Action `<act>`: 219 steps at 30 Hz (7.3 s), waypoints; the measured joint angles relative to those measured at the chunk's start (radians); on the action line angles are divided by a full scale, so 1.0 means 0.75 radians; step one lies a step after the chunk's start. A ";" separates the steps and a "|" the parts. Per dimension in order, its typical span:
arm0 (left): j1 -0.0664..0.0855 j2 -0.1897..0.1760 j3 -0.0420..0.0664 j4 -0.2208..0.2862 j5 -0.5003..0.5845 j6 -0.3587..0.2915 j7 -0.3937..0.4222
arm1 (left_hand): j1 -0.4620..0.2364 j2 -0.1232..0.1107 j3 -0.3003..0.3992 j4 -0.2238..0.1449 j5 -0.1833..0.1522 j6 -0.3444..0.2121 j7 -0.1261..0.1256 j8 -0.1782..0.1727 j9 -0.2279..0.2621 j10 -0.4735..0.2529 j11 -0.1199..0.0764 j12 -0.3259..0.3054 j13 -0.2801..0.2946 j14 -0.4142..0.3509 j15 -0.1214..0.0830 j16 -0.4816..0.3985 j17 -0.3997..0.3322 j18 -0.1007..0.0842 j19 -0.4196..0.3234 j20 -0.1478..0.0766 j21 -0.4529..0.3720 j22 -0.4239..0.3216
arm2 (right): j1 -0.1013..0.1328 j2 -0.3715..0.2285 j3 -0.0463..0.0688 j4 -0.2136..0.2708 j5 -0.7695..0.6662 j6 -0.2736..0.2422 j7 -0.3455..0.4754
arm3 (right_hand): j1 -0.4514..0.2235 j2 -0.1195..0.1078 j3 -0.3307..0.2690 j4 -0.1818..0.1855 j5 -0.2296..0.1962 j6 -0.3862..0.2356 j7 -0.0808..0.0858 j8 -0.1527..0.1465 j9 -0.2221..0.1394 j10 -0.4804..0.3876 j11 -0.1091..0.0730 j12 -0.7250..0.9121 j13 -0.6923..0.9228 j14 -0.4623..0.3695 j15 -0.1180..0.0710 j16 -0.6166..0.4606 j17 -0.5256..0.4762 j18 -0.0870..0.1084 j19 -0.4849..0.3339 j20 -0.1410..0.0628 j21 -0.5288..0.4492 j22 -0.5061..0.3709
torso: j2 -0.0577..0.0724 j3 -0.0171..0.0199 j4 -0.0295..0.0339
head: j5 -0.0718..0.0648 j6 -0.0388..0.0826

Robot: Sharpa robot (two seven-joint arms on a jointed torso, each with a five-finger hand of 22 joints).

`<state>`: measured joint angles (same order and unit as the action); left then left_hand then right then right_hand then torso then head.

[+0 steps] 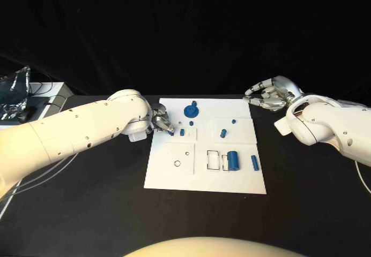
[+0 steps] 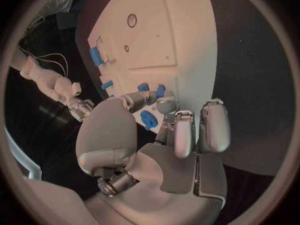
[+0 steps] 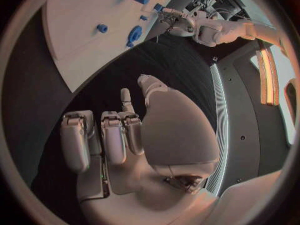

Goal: Assemble the parts on the task board

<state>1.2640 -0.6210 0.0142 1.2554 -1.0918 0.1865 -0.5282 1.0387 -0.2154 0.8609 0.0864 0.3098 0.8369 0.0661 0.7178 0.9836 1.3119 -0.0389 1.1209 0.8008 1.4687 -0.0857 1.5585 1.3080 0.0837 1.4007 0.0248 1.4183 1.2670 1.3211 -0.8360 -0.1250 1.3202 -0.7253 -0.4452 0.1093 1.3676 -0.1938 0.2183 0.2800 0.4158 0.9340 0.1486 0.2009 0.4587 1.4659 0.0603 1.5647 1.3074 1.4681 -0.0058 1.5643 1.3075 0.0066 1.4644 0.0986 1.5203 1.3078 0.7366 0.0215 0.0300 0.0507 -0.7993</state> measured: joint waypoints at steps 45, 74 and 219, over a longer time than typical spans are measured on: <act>0.001 0.006 0.001 0.001 -0.016 0.026 -0.002 | -0.001 0.001 0.004 0.004 0.005 0.005 0.005 0.007 0.000 -0.002 0.002 0.007 0.009 0.000 0.000 0.000 -0.001 0.000 0.000 0.000 0.000 0.003 | 0.000 -0.001 0.000 0.002 0.000 0.000 0.000 | 0.000 0.000 0.000 0.000 0.000 0.000 0.000 0.000 0.003 0.000 0.000 0.000 0.001 0.000 0.000 0.000 0.000 0.000 0.000 0.000 0.000 -0.001 | 0.000 0.0017 -0.0015 | -0.003 -0.006; -0.002 0.018 -0.002 -0.021 -0.009 0.024 -0.004 | -0.091 0.002 -0.199 0.122 -0.017 0.098 -0.068 0.008 0.038 0.009 -0.005 0.018 0.008 -0.005 -0.005 0.000 -0.001 0.000 0.005 -0.005 0.000 0.001 | 0.000 -0.004 0.000 0.005 0.000 0.000 0.001 | -0.005 -0.005 0.004 0.004 -0.005 0.000 0.000 0.000 0.009 0.000 0.000 0.000 0.000 0.000 0.000 0.000 0.000 0.000 0.000 0.000 -0.005 0.000 | 0.001 0.0008 -0.0013 | -0.007 -0.010; -0.089 0.194 0.028 -0.213 -0.636 -0.387 0.682 | 0.562 -0.050 -0.250 0.015 -0.340 0.169 0.103 -0.508 -0.891 -0.414 0.161 -0.795 -0.953 -0.198 0.136 -0.155 -0.460 0.073 -0.262 0.129 -0.214 -0.270 | -0.006 0.009 0.000 0.022 0.003 -0.066 0.080 | -0.049 -0.109 0.287 -0.040 -0.020 -0.019 -0.001 -0.067 0.164 -0.409 0.000 -1.599 -1.051 -0.002 -0.017 -0.134 0.000 0.072 -0.005 -0.014 -0.298 0.000 | 0.006 0.0033 -0.0138 | -0.046 0.012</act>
<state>1.1971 -0.4754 0.0351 1.0956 -1.5692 -0.1038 -0.0169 1.4603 -0.2531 0.6737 0.0977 0.0548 0.9633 0.1430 0.3366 0.3156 1.0013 0.0819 0.5250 0.0862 1.3205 0.0163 1.4425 0.9633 0.1384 1.2046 0.1216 1.2581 1.0646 1.3163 -0.8295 -0.1247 1.3365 -0.7231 -0.4950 0.1694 1.3306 -0.2752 0.4335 0.2497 0.4008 0.9196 0.1476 0.1505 0.5818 1.1591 0.0603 0.3655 0.5190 1.4664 -0.0182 1.4637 1.3074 0.0610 1.4609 0.0879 1.2967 1.3081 0.7413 0.0240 0.0197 0.0161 -0.7901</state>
